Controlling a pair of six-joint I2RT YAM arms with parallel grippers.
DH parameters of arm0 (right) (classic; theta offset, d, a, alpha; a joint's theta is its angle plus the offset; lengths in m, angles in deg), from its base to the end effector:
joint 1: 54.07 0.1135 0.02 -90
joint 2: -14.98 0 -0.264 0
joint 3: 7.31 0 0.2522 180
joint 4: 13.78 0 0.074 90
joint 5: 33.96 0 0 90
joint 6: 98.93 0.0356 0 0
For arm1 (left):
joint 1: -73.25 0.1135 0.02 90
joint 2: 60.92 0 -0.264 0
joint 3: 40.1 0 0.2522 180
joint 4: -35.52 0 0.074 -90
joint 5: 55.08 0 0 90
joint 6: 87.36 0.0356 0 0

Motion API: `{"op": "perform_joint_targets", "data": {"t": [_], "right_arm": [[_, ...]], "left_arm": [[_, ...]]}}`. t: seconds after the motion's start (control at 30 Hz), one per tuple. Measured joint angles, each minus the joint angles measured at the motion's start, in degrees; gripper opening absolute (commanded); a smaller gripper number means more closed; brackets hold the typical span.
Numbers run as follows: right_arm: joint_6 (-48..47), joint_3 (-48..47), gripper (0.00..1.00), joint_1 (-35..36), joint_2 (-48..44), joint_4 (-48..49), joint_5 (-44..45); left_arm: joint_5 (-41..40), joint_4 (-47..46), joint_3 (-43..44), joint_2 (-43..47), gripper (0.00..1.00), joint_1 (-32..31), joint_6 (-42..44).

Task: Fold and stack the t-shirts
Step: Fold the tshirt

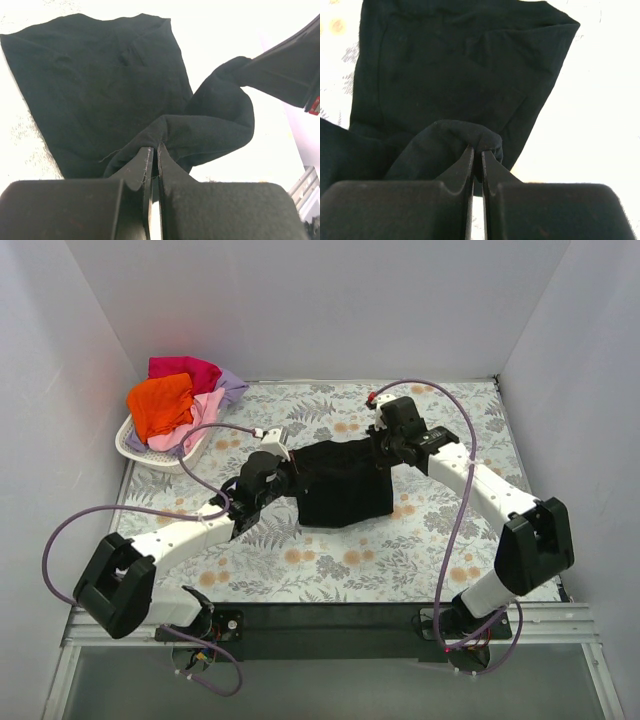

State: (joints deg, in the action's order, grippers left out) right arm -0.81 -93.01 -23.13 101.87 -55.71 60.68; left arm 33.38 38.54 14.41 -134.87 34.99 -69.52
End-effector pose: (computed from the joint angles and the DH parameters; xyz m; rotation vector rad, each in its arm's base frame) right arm 0.2912 0.1712 0.2970 -0.4214 2.2952 0.2491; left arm 0.2252 -0.1764 0.2414 -0.6537 2.0776 -1.1793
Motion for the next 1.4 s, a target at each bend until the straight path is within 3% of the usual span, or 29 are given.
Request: {"op": "perform_joint_targets", "data": {"t": [0.57, 1.1, 1.13, 1.2, 1.23, 1.27, 1.3, 1.37, 1.4], "right_arm": [[-2.45, -11.39, 0.01, -5.60, 15.89, 2.29, -3.15], [-3.89, -20.94, 0.02, -7.74, 28.15, 3.13, -6.45], [-3.89, -21.33, 0.09, -7.80, 28.79, 3.10, -6.62], [-3.78, -22.21, 0.23, -7.85, 29.83, 3.10, -6.84], [-3.74, -22.80, 0.42, -7.87, 30.36, 3.08, -6.97], [-3.61, -23.50, 0.48, -7.96, 30.80, 3.08, -7.04], [-3.65, -24.00, 0.52, -8.02, 31.10, 3.15, -7.15], [-3.61, -24.76, 0.67, -8.26, 31.23, 3.39, -7.43], [-3.67, -24.90, 0.74, -8.35, 31.01, 3.50, -7.41]], "left_arm": [[8.63, -6.93, 8.24, -17.73, 0.00, 9.22, 0.17], [8.39, -6.43, 14.08, -27.54, 0.00, 12.13, 0.39], [7.89, -6.03, 14.21, -27.54, 0.03, 12.13, 0.42], [6.80, -5.18, 14.75, -27.61, 0.18, 12.17, 0.52], [6.08, -4.20, 15.39, -27.67, 0.31, 12.15, 0.61], [5.01, -3.30, 16.26, -27.87, 0.50, 12.15, 0.79], [3.96, -2.40, 17.20, -28.00, 0.61, 12.17, 1.09], [0.85, -0.72, 18.88, -27.96, 0.78, 12.17, 0.85], [-0.61, -0.09, 19.63, -27.82, 0.81, 12.17, 0.96]]}}
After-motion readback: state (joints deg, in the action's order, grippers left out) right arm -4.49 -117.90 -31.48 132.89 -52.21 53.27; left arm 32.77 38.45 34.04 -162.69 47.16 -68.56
